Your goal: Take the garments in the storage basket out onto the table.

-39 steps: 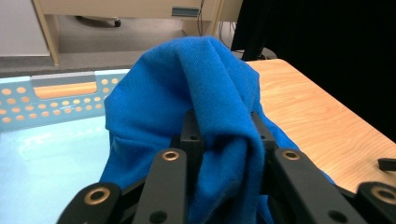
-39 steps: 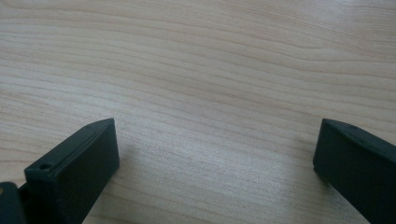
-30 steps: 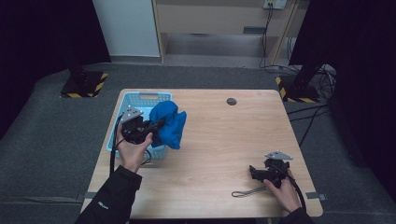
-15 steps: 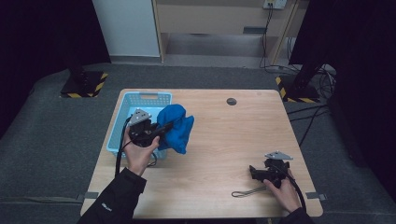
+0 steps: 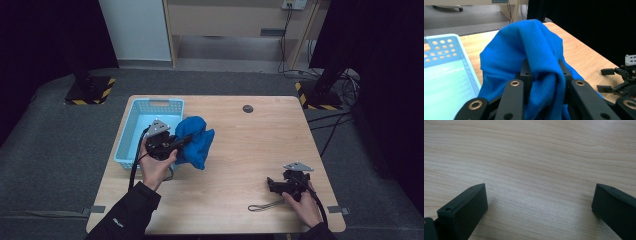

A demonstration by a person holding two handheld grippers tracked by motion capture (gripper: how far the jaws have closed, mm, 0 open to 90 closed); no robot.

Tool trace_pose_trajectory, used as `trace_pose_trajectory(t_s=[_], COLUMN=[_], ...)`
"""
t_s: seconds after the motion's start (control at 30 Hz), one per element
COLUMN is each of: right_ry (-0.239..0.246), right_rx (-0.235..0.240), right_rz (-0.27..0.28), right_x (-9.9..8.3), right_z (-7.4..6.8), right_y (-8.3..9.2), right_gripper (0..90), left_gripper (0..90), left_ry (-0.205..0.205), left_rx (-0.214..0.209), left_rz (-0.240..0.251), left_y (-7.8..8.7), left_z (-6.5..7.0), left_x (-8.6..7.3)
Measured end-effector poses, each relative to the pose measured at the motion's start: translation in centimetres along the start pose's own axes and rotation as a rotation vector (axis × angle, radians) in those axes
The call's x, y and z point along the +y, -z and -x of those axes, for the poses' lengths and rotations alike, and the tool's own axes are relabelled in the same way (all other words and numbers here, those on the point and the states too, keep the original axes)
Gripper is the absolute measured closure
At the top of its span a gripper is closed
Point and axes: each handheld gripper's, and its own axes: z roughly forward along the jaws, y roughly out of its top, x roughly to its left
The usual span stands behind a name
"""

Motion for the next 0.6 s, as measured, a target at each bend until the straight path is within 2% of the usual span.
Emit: trace_pose_trajectory(t_s=[0.23,0.3,0.6], right_ry=[0.0,0.0,0.0], right_rx=[0.0,0.0,0.0], right_rz=[0.0,0.0,0.0], right_x=[0.0,0.0,0.0], right_z=[0.0,0.0,0.0], right_y=[0.0,0.0,0.0], right_gripper=[0.4,0.4,0.4], left_gripper=[73.0,72.9,72.6], left_ry=[-0.009,-0.005,-0.018], left_rx=[-0.015,-0.031,-0.048], left_rz=[-0.009,-0.026,-0.062], left_y=[-0.6,-1.2,-2.2], left_z=[0.5,0.7,1.2], left_x=[-0.4,-0.7,-1.4])
